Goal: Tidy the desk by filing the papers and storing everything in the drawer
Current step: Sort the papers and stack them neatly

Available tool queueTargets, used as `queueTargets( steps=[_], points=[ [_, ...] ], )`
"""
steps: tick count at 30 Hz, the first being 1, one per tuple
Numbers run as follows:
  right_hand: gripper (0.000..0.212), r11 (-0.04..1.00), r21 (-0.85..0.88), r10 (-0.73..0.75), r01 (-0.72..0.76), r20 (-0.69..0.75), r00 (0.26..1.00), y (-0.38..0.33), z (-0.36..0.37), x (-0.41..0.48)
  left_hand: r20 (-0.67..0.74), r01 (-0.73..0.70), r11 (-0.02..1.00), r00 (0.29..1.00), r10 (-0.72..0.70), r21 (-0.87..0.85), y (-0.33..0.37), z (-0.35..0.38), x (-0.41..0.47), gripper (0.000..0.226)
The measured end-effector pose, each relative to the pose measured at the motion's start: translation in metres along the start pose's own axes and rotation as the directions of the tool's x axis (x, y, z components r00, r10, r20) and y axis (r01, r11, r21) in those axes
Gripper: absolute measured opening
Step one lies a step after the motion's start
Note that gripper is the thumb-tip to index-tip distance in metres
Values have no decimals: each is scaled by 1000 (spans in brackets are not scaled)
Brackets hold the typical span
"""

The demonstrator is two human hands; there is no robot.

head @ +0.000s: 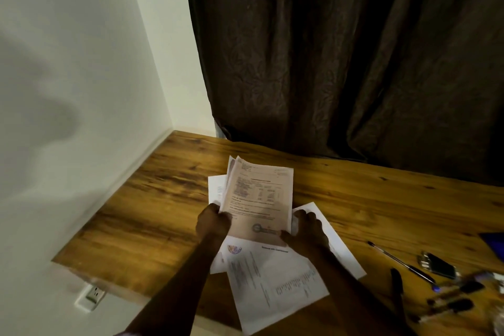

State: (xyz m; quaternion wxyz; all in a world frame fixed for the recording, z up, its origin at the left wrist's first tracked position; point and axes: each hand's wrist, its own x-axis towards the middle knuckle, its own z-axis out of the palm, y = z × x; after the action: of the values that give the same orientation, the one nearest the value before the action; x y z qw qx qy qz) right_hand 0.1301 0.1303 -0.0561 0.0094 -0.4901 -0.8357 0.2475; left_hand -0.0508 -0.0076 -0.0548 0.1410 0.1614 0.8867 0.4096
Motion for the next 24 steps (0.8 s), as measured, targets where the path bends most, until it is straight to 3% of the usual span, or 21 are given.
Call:
queueTargets(
  steps=[4,9,14,16,19,24],
  points=[
    [69,996,88,13,-13,10,1000,4,-2,4,-28,-48,990,999,45,-136,-6,-5,1,24],
    [67,982,189,-2,2,3,1000,8,-3,6,-14,-130,984,992,129,-119,-17,-19,0,22],
    [65,982,188,-19,20,-9,1000,9,-1,6,-176,-276,932,955,239,-234,-20,-38,-12,27],
    [65,983,182,-11,13,-14,1000,9,0,5,-263,-240,890,954,142,-389,-25,-46,-15,24],
    [65,984,177,-5,9,-22,1000,8,1,3,-274,-105,782,958,-87,-615,-35,-58,-18,21],
    [67,989,145,-14,14,-1,1000,7,-1,2,-74,107,582,958,-278,-806,-60,-63,-16,30]
  ],
)
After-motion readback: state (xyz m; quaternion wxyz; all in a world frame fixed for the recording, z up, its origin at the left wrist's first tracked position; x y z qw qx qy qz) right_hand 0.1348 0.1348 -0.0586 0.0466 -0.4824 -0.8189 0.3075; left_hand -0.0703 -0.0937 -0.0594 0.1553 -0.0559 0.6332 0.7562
